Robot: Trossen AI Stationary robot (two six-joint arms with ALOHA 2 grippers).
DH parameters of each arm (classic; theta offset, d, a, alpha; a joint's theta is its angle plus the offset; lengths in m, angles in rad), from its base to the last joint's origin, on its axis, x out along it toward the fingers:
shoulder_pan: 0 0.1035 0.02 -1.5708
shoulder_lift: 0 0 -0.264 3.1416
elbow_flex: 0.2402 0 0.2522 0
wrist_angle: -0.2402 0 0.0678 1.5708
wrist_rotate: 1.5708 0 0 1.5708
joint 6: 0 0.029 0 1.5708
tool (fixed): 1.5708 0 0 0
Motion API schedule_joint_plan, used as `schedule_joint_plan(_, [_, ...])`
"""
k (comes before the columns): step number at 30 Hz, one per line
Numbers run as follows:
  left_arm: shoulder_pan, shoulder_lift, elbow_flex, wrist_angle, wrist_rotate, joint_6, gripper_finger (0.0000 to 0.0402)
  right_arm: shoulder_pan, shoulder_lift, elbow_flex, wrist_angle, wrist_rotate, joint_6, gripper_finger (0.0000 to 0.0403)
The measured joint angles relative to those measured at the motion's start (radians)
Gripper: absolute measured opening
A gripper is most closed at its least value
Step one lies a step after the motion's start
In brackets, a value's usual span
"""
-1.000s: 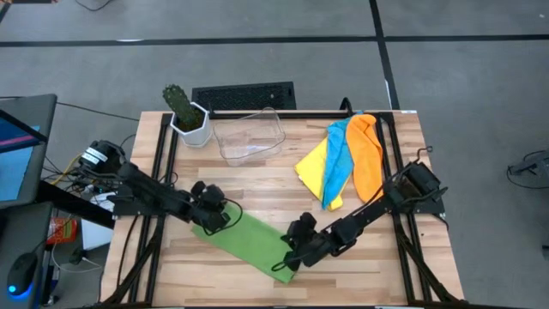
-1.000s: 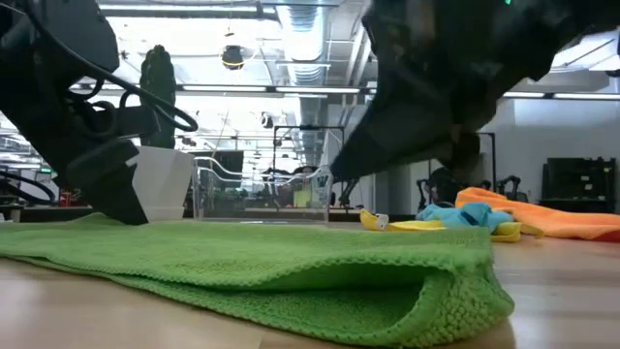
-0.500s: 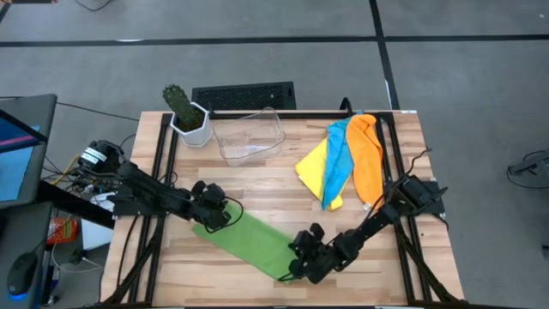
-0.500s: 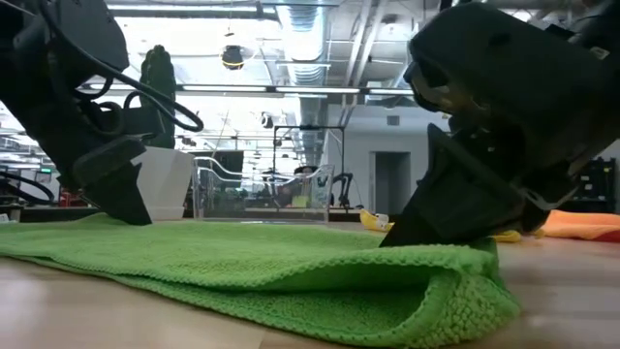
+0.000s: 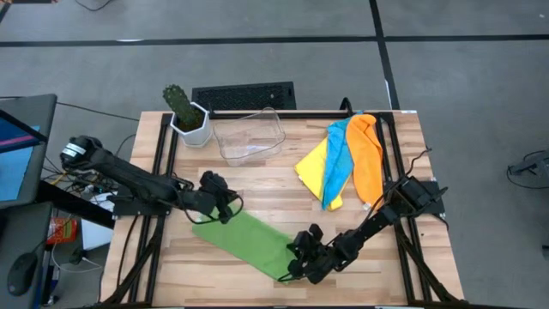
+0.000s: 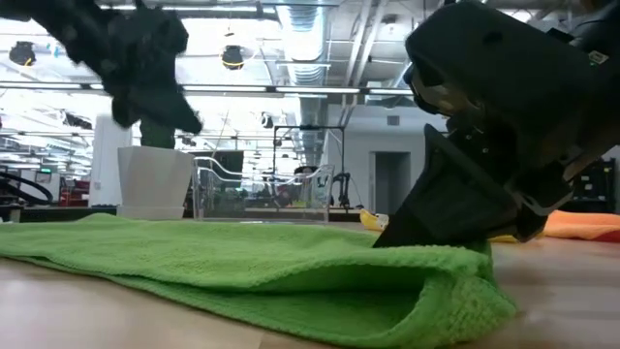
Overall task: Fold microfiber towels
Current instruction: Fold the green microfiber cloth
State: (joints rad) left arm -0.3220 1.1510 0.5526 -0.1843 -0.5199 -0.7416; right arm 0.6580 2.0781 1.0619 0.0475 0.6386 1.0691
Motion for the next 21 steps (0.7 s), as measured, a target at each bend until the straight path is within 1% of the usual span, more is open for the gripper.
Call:
schedule_joint_plan(2, [0.016, 0.035, -0.044, 0.136, 0.076, -0.013, 0.0069, 0.005, -0.003, 0.0, -0.001, -0.001, 0.013, 0.0022])
schedule_joint_plan(4, [0.015, 0.081, -0.087, 0.291, 0.127, -0.019, 0.0061, 0.015, -0.017, -0.003, -0.016, 0.006, 0.025, 0.0022])
schedule_joint_plan(6, [0.008, 0.146, -0.105, 0.456, 0.143, -0.018, 0.0045, 0.028, -0.027, -0.005, -0.028, 0.04, 0.03, 0.0022])
schedule_joint_plan(9, [0.01, 0.251, -0.098, 0.635, 0.171, 0.013, 0.0013, 0.042, -0.042, -0.002, -0.05, 0.09, 0.059, 0.0022])
schedule_joint_plan(11, [0.017, 0.321, -0.076, 0.69, 0.214, 0.04, 0.0004, 0.051, -0.042, -0.005, -0.09, 0.107, 0.117, 0.0022])
schedule_joint_plan(13, [0.018, 0.389, -0.039, 0.72, 0.254, 0.053, 0.0006, 0.061, -0.04, -0.006, -0.101, 0.126, 0.157, 0.0022])
schedule_joint_plan(17, [0.017, 0.509, 0.02, 0.719, 0.302, 0.053, 0.0002, 0.089, -0.042, -0.003, -0.107, 0.177, 0.194, 0.0022])
schedule_joint_plan(21, [0.017, 0.593, 0.068, 0.726, 0.329, 0.056, 0.0002, 0.121, -0.042, -0.003, -0.138, 0.222, 0.287, 0.0022])
